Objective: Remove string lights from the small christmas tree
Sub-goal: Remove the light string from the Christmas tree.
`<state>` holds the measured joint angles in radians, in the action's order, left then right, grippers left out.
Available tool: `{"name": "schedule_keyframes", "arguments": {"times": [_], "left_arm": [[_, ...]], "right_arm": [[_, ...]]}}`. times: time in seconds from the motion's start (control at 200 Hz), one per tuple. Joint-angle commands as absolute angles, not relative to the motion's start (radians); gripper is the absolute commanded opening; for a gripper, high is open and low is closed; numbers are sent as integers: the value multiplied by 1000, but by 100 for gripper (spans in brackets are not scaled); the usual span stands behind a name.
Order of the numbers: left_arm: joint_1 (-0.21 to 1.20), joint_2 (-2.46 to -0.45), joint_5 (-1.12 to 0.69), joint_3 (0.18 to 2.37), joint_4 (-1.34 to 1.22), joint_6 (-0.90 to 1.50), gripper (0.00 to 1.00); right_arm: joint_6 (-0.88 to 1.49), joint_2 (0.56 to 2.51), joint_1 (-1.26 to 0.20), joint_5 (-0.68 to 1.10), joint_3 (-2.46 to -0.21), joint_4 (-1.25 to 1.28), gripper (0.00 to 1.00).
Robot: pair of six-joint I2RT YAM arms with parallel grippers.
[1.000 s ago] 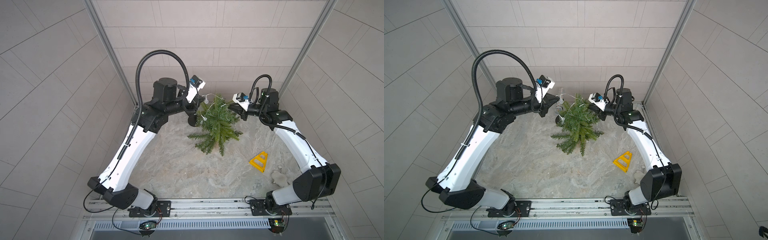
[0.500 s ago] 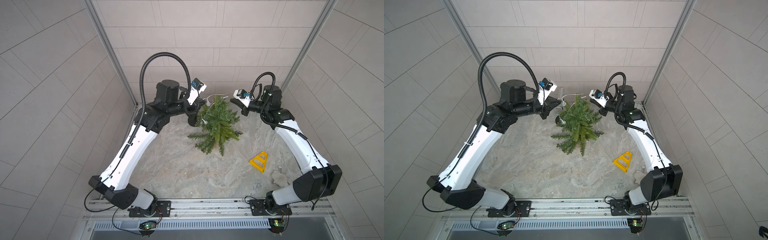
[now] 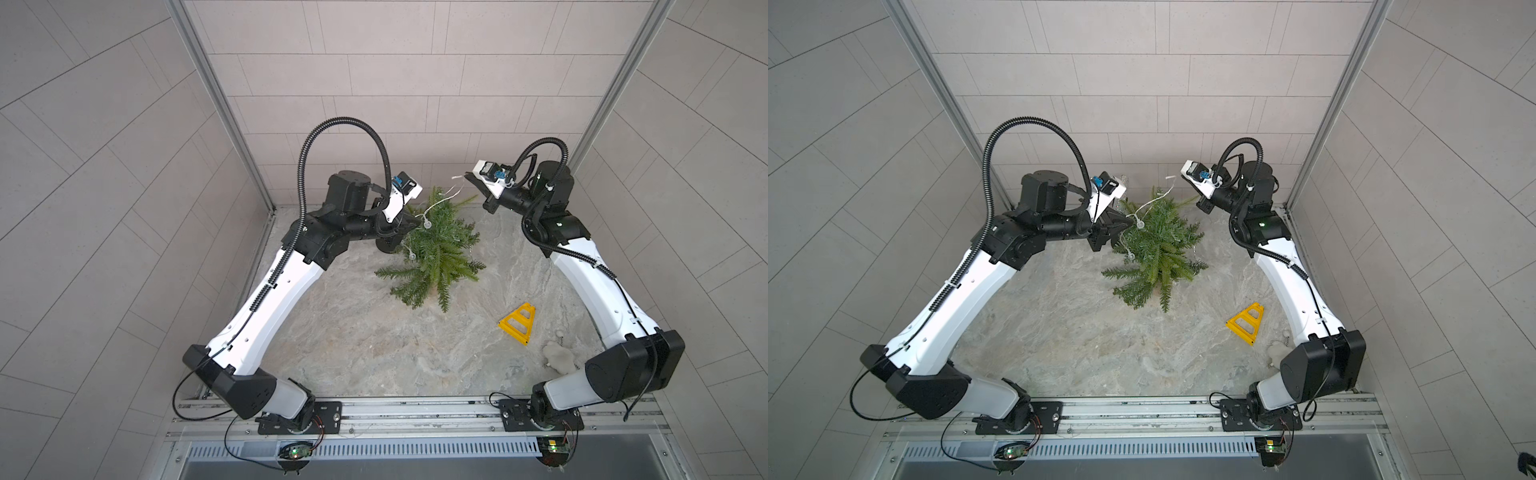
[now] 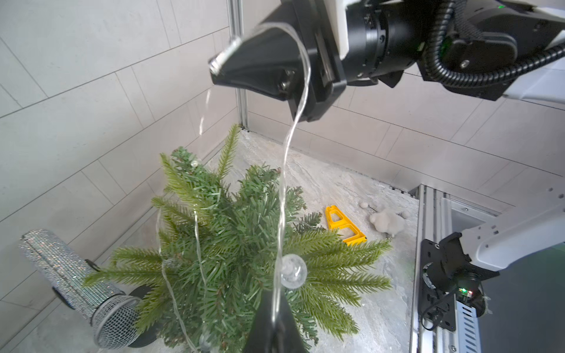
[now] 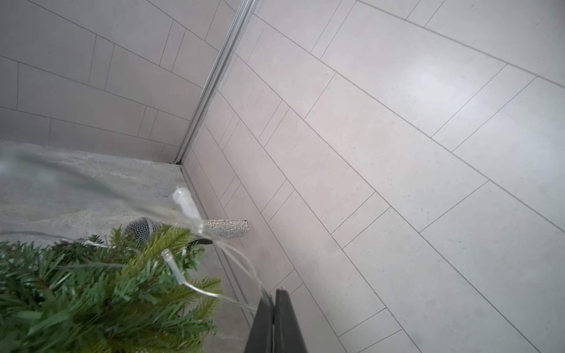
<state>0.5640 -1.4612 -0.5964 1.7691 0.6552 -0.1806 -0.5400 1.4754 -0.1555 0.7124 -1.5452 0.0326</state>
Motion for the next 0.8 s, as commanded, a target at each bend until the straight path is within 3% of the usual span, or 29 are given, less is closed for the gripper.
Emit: {"name": "schedule_keyframes", "arguments": {"times": [0.0, 0.295, 0.44, 0.796], "left_arm": [[580, -1436, -653, 1741, 624, -161, 9], [583, -1390, -614, 1666, 603, -172, 12], [582, -1387, -594, 1665, 603, -168, 24], [581, -1350, -509, 1638, 601, -166, 24]], "right_arm": [[-470, 1492, -162, 695, -1560, 167, 0], [-419, 1500, -170, 690, -1601, 255, 0], [-415, 1493, -182, 706, -1614, 258, 0], [-438, 1464, -201, 714, -1638, 244, 0]]}}
